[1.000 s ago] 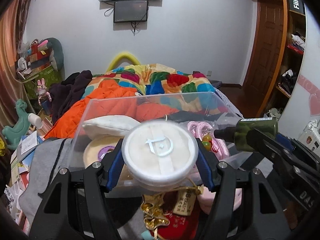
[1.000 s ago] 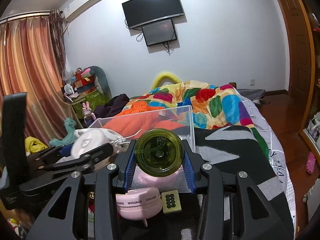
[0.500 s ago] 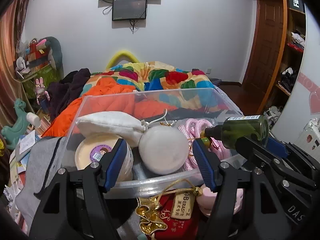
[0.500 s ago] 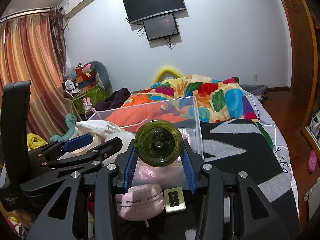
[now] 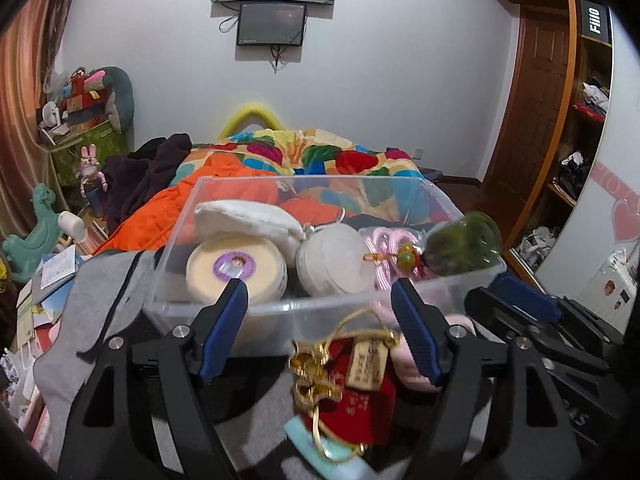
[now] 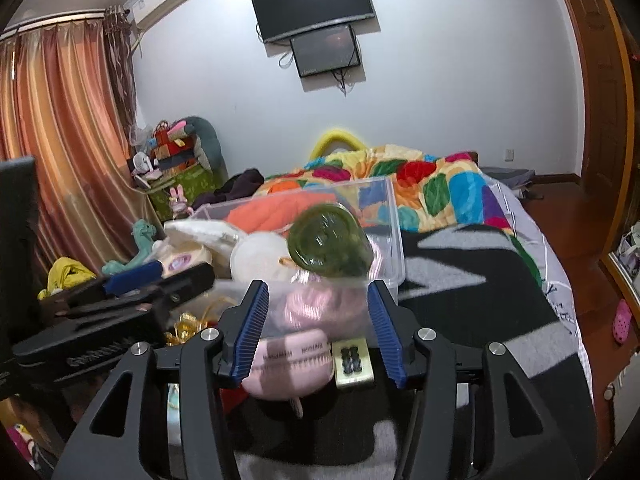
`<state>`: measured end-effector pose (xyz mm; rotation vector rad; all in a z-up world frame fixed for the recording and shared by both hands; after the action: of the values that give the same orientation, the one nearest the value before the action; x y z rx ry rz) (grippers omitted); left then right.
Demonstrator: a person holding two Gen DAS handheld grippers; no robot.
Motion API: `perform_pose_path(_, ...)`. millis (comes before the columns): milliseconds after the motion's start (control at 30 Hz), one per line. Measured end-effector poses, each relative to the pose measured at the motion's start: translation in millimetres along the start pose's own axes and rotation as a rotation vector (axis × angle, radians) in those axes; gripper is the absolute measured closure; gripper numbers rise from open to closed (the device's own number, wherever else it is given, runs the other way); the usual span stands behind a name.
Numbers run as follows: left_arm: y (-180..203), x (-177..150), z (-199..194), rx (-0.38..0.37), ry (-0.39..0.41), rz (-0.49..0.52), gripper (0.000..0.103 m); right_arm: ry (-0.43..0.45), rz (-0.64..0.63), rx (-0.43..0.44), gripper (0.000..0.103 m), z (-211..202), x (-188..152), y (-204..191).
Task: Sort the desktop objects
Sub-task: 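Move the left tool toward the teal tube while the right tool moves toward the pink brush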
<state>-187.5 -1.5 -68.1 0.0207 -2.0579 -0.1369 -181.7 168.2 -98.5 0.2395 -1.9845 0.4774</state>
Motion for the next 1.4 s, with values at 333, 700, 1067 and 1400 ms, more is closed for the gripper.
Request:
perform_pose_path(333, -17.3, -27.2, -15.6, -0.002, -0.051, -0.075, 0.029, -0.02, 0.027, -0.01, 0.053, -13.9, -10.4, 8.0)
perform_pose_path(700, -27.0, -67.2, -24.0, 0.013, -0.12, -0.113, 0.029, -0.043, 0.005, 0.024, 0.046, -14.4, -22.0, -3.9)
perform_pose_path(1067, -22.1, -87.0, -16.6, 0.063, -0.135, -0.078, 0.029, -0.109, -0.013, 0.021, 0.044, 11.7, -44.4, -25.0)
perform_pose_path(1400, 9.3, -90.0, -31.6, -0.052, -0.136, 0.011, 0.029, -0.124, -0.066, -0.011, 0.042, 17.4, -45.4, -28.8)
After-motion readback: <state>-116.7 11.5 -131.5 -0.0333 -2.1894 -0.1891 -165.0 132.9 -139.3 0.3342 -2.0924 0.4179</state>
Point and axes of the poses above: each gripper's, at about its wrist camera, not at the fingertips, and z roughly the way its jaws point, y to its right, x to its top, the point moved 7 cm from there along z, roughly the way its jaws point, and after that the axes turned 8 degrees about y, right-handed, at the moved point
